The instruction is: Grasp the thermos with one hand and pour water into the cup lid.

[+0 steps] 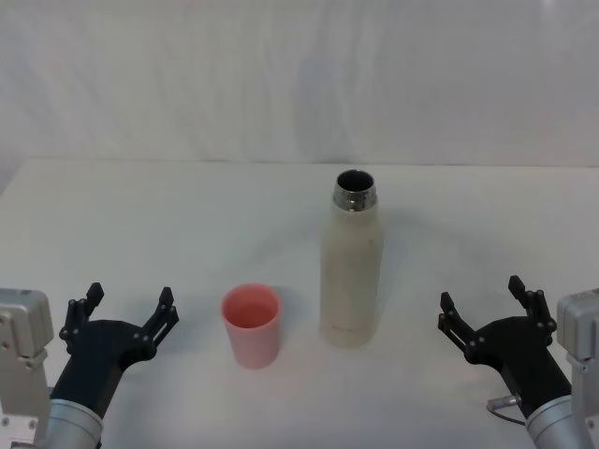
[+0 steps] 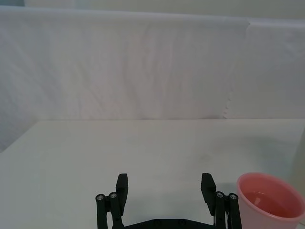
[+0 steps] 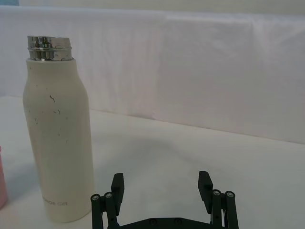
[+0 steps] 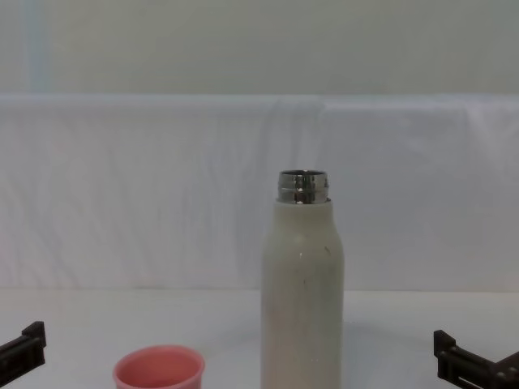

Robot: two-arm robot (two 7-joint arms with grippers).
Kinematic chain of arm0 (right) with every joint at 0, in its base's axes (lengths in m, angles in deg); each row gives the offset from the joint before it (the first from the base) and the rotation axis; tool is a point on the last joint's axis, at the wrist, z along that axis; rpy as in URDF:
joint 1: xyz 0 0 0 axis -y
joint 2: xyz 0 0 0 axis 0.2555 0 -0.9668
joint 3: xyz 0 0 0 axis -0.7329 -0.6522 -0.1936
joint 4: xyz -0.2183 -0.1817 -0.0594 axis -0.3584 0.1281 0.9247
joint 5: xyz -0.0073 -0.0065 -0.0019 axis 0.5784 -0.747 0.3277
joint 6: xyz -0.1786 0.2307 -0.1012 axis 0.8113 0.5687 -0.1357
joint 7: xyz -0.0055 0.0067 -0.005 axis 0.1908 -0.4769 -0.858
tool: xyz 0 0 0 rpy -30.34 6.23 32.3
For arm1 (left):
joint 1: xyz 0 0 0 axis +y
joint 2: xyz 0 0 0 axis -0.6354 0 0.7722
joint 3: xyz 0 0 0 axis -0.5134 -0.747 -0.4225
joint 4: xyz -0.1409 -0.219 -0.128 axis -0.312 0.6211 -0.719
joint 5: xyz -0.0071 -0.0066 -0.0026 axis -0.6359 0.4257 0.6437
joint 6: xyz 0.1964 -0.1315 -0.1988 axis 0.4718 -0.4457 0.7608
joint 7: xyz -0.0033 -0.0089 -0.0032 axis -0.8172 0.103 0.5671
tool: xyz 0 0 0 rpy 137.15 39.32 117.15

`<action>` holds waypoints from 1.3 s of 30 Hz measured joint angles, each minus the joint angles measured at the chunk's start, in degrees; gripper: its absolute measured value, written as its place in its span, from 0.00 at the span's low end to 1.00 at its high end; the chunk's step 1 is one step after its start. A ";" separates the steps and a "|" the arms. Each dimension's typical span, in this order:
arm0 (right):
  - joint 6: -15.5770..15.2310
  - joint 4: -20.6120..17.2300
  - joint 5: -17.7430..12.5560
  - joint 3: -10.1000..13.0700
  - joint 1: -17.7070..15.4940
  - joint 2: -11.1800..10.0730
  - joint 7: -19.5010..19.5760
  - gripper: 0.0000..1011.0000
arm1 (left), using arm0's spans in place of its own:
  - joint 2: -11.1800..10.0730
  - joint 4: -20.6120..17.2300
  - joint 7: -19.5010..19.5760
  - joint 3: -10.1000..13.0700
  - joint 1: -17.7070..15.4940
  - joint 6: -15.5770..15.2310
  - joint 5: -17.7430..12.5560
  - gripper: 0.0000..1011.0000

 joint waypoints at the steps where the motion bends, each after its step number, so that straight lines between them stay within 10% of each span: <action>1: 0.00 0.00 0.00 0.00 0.00 0.00 0.00 0.99 | 0.00 0.00 0.00 0.00 0.00 0.00 0.00 0.99; 39: 0.00 0.00 0.00 0.00 0.00 0.00 0.00 0.99 | 0.00 0.00 0.00 0.00 0.00 0.00 0.00 0.99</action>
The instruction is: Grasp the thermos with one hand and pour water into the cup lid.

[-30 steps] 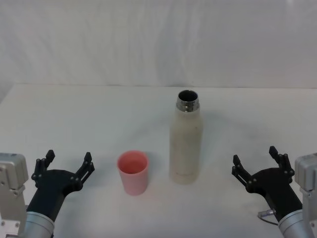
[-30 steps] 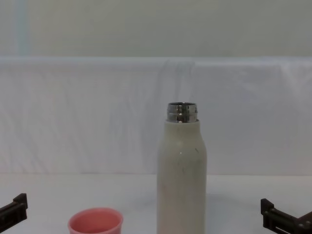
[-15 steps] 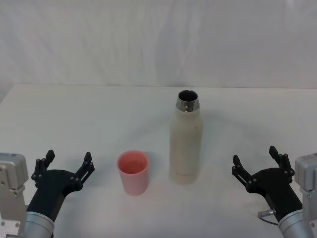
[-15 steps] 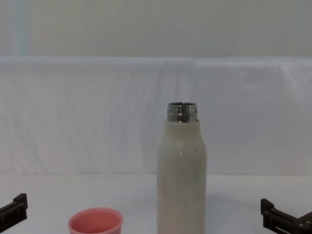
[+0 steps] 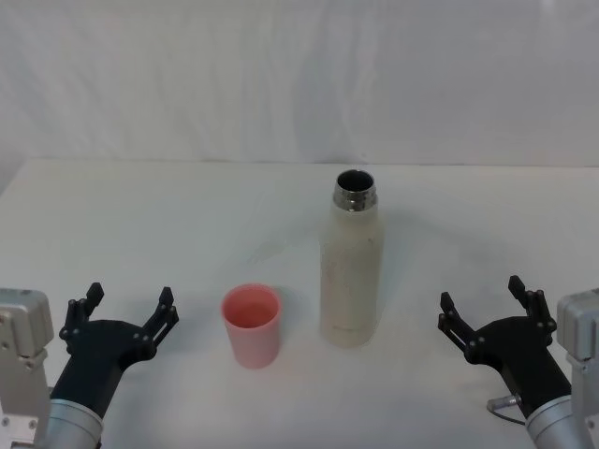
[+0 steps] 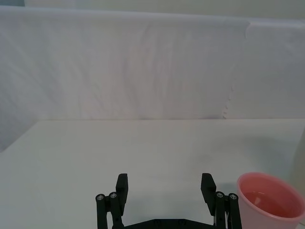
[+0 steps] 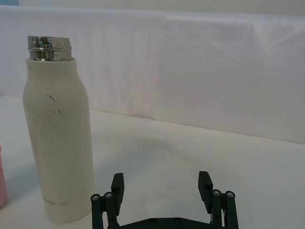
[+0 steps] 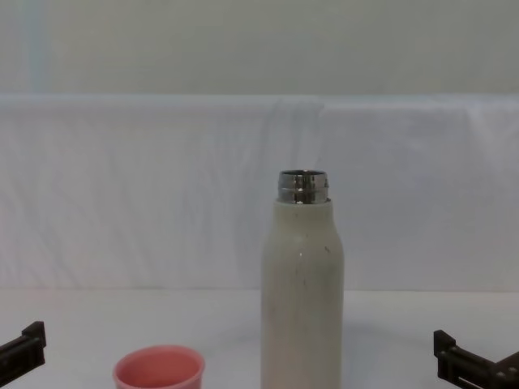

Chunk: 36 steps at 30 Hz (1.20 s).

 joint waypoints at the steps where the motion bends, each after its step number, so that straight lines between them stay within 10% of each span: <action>1: 0.00 0.00 0.00 0.00 0.00 0.00 -0.01 0.99 | 0.00 0.00 0.00 0.00 0.00 0.00 0.00 0.99; 20: -3.61 -3.29 -1.53 1.27 0.92 -0.22 -7.82 0.99 | 0.00 0.00 0.00 0.00 0.00 0.00 0.00 0.99; 36: -11.28 -2.55 -11.01 -0.87 7.01 -3.62 -20.08 0.99 | 0.00 0.00 0.00 0.00 0.00 0.00 0.00 0.99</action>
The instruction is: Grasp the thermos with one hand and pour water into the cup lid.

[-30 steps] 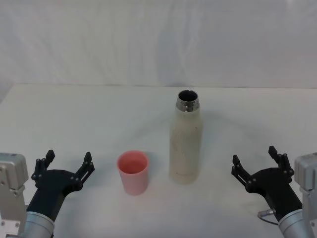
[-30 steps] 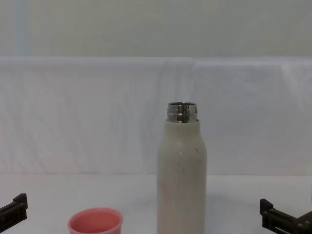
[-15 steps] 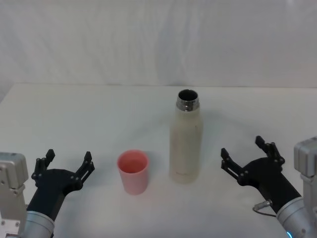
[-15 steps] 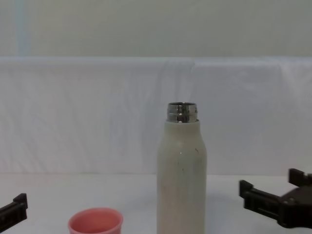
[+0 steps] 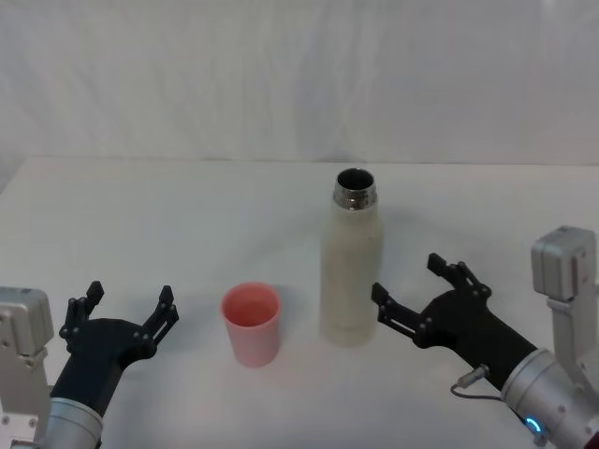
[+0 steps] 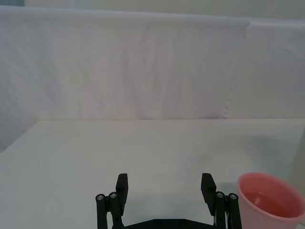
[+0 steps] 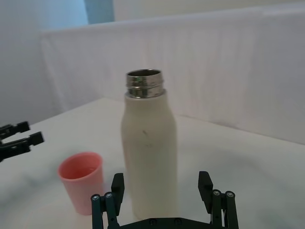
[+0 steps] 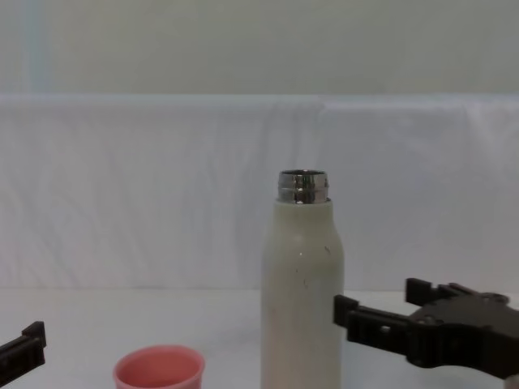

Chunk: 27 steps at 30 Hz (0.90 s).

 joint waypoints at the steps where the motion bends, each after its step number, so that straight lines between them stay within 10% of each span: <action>1: -0.15 0.23 -0.25 -0.21 0.30 -0.10 -0.26 0.99 | 0.00 0.00 0.00 0.00 0.00 0.00 0.00 0.99; 27: -1.20 6.93 -4.04 -5.67 8.48 -1.74 -1.36 0.99 | 0.00 0.00 0.00 0.00 0.00 0.00 0.00 0.99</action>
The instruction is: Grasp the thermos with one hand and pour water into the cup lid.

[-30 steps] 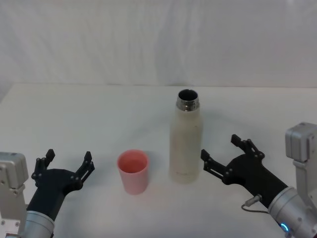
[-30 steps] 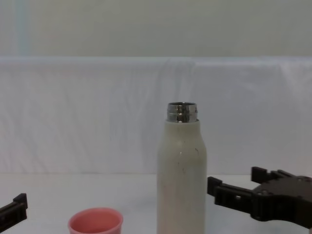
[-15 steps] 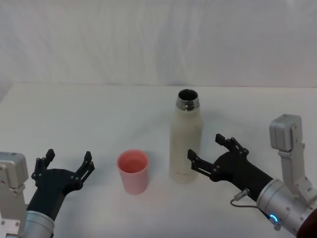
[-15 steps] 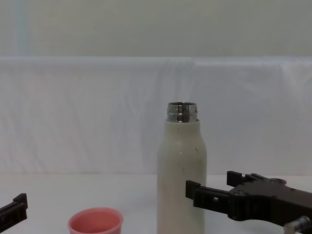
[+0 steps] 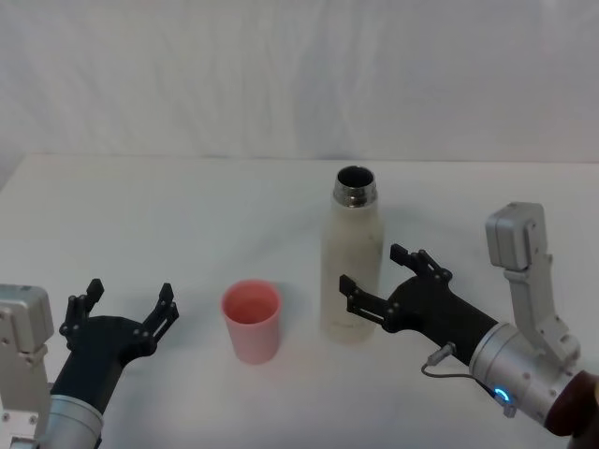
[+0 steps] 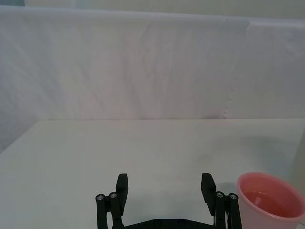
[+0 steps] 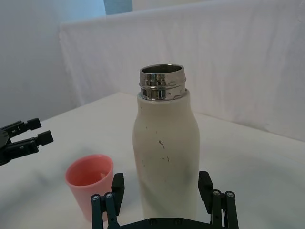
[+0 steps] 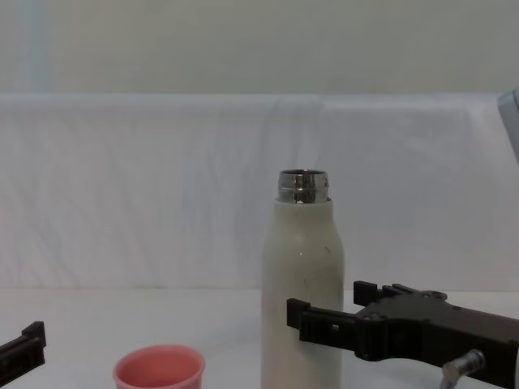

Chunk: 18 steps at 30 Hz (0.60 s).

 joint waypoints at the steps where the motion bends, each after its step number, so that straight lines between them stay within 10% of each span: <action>1: 0.04 0.29 -0.03 -0.28 0.35 -0.06 0.08 0.99 | 0.00 0.00 0.00 0.00 0.00 0.00 0.00 0.99; 18: 0.28 2.50 0.15 -2.31 3.39 -0.24 0.80 0.99 | 0.00 0.00 0.00 0.00 0.00 0.00 0.00 0.99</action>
